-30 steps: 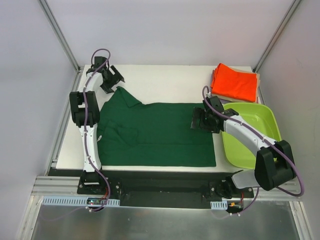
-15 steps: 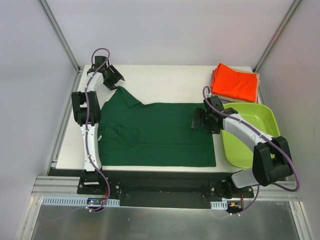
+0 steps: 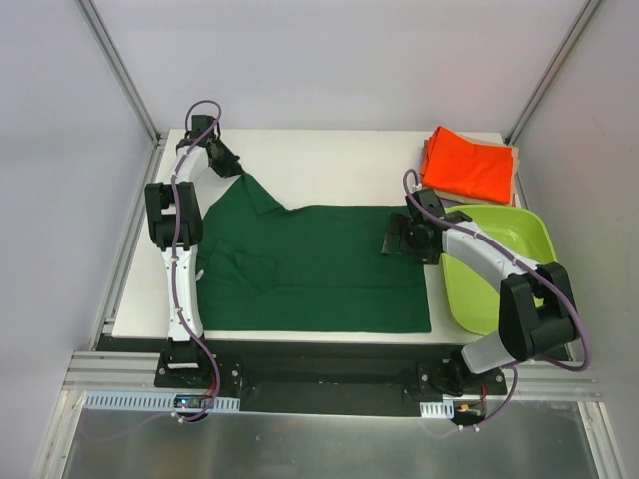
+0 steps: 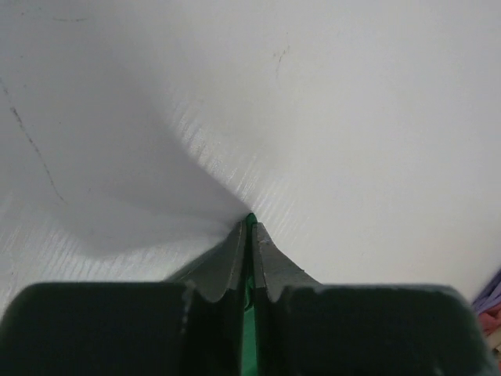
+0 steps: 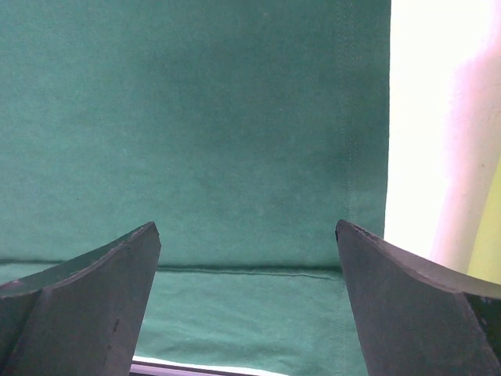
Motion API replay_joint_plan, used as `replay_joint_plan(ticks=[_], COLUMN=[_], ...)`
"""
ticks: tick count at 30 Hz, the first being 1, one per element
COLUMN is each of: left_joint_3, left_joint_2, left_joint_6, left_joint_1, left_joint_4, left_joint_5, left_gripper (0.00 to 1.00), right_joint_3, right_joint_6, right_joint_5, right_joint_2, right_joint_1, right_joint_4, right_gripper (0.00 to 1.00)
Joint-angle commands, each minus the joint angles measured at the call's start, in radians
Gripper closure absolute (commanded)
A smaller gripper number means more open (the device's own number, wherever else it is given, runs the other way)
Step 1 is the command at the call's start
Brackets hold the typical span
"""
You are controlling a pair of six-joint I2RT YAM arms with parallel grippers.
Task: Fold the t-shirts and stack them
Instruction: Grap the side of the flattened tshirt furthest away from the robot with both arms
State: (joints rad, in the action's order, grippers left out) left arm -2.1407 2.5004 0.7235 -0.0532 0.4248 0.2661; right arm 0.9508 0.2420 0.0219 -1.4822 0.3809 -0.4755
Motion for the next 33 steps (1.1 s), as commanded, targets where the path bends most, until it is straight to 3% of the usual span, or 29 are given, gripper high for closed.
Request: replay_joint_plan(ticks=[1, 6, 11, 20, 24, 33], left_joint_3=[-0.001, 0.005, 0.028, 0.059, 0.076, 0.16], left_joint_2=[-0.005, -0.024, -0.047, -0.101, -0.127, -0.231], left_joint_6=[-0.002, -0.013, -0.024, -0.055, -0.065, -0.084], left_joint_1=[0.003, 0.003, 0.003, 0.001, 0.001, 0.001], left_joint_4=[0.009, 0.009, 0.011, 0.009, 0.009, 0.011], left_joint_5=[-0.028, -0.033, -0.042, -0.073, -0.079, -0.051], left_gripper=[1.0, 1.0, 1.0, 1.0, 1.0, 1.0], right_joint_3=[0.083, 0.236, 0.48, 0.919, 0.954, 0.876], right_joint_6=[-0.035, -0.043, 0.002, -0.004, -0.007, 0.009], right_joint_5=[0.016, 0.145, 0.33, 0.385, 0.382, 0.371], right_joint_2=[-0.036, -0.136, -0.373, -0.729, -0.782, -0.759], right_joint_1=[-0.005, -0.007, -0.02, -0.083, -0.088, -0.093], right_joint_4=[0.005, -0.005, -0.063, -0.242, -0.256, -0.258], right_gripper=[0.04, 0.04, 0.01, 0.12, 0.18, 0.44])
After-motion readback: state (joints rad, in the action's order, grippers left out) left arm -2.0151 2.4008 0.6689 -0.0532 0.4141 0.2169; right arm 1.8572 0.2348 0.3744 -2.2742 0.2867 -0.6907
